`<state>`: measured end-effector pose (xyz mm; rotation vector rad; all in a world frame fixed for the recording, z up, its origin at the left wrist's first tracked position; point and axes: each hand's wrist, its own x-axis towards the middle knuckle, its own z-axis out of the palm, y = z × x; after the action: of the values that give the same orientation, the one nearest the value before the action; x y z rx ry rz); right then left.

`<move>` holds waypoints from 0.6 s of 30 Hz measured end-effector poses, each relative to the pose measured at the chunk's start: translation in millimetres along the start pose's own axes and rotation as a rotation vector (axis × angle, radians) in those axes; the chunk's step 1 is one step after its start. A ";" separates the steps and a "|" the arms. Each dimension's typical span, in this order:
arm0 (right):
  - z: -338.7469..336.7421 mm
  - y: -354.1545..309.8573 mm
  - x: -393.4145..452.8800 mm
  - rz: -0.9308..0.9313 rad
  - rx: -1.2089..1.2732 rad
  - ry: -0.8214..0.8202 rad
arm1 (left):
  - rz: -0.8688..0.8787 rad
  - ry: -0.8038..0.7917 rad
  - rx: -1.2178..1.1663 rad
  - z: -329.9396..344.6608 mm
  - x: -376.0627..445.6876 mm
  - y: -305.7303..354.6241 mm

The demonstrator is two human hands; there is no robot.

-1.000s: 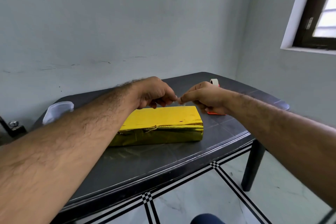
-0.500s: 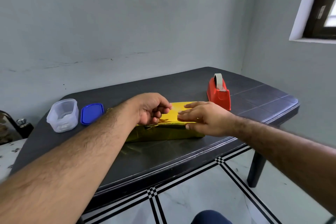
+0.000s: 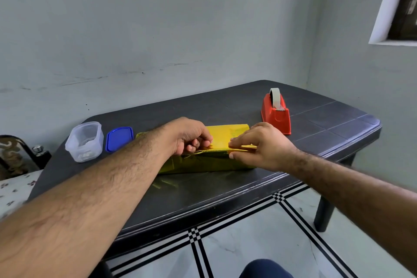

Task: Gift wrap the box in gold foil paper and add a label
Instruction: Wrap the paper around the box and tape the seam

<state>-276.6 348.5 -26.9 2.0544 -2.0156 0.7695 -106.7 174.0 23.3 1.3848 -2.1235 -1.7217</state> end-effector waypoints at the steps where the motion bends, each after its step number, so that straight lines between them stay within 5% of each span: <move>1: -0.7 -0.6 0.7 0.003 -0.001 -0.006 | -0.003 0.014 0.007 0.1 0.5 -1.1; 9: -8.5 -12.5 13.3 -0.037 -0.189 -0.218 | 0.061 0.196 0.188 12.0 -6.8 -0.2; 18: -13.7 -20.6 18.0 -0.001 -0.258 -0.307 | 0.272 0.472 0.784 24.7 -25.1 14.1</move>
<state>-260.8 340.5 -2.0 2.1211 -2.1296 0.1841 -114.0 208.6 37.1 1.3424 -2.6012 -0.3845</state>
